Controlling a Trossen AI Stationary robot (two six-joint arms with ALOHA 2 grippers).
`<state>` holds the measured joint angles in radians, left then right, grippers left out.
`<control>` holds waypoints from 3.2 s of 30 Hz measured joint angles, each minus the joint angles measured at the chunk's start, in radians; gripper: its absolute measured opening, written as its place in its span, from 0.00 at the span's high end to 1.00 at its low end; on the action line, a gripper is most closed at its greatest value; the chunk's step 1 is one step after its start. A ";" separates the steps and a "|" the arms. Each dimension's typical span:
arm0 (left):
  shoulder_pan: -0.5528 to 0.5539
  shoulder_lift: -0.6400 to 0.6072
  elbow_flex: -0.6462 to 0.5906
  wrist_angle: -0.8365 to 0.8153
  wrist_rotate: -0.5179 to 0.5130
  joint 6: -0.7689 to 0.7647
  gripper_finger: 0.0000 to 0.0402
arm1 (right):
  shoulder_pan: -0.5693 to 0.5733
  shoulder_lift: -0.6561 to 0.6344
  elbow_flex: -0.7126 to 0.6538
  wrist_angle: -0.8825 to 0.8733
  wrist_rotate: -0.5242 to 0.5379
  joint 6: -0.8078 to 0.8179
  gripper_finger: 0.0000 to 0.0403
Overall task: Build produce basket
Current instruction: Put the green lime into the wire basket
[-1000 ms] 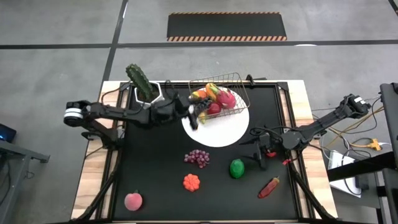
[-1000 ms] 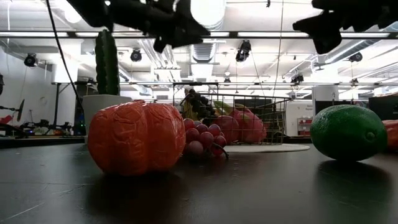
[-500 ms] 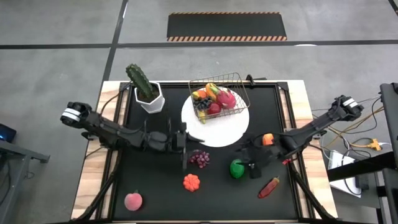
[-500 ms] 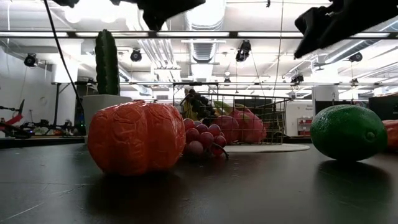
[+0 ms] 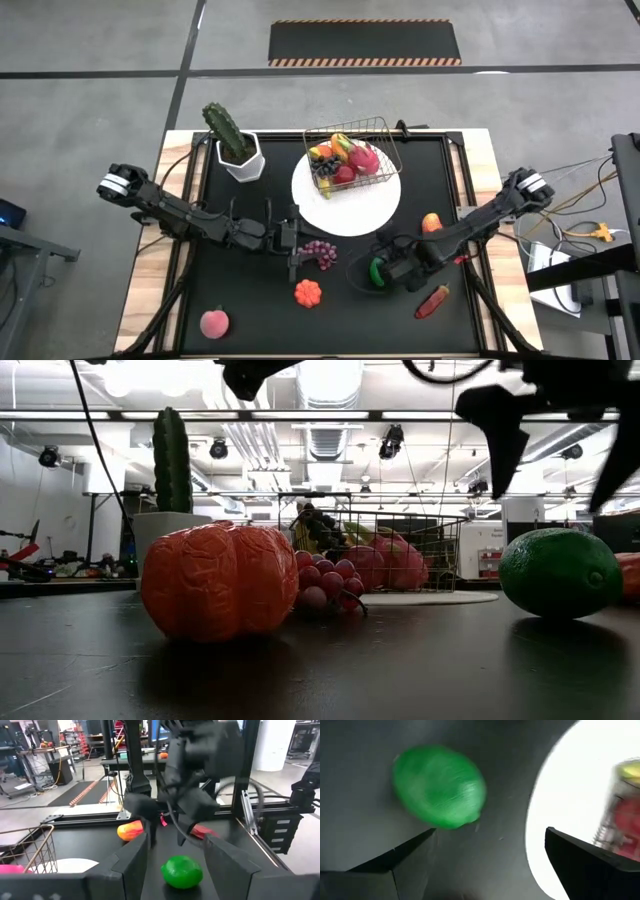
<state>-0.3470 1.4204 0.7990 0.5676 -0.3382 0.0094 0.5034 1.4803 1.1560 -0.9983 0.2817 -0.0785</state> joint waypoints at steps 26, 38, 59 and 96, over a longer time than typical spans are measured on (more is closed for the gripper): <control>0.000 0.000 -0.003 -0.001 -0.007 0.059 0.57 | 0.010 0.236 0.065 0.092 -0.095 -0.316 0.36; 0.000 0.000 -0.005 -0.001 -0.007 0.077 0.57 | 0.004 0.228 0.090 0.079 -0.102 -0.252 0.42; -0.001 -0.098 -0.017 -0.083 -0.008 0.269 0.57 | -0.254 -0.269 0.046 0.345 0.052 0.099 0.40; -0.002 -0.166 -0.099 -0.083 -0.014 0.259 0.57 | -0.816 -0.340 -0.212 0.404 0.190 0.539 0.23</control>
<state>-0.3489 1.2541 0.6999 0.4847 -0.3519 0.2687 -0.3130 1.1408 0.9443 -0.5941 0.4717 0.4603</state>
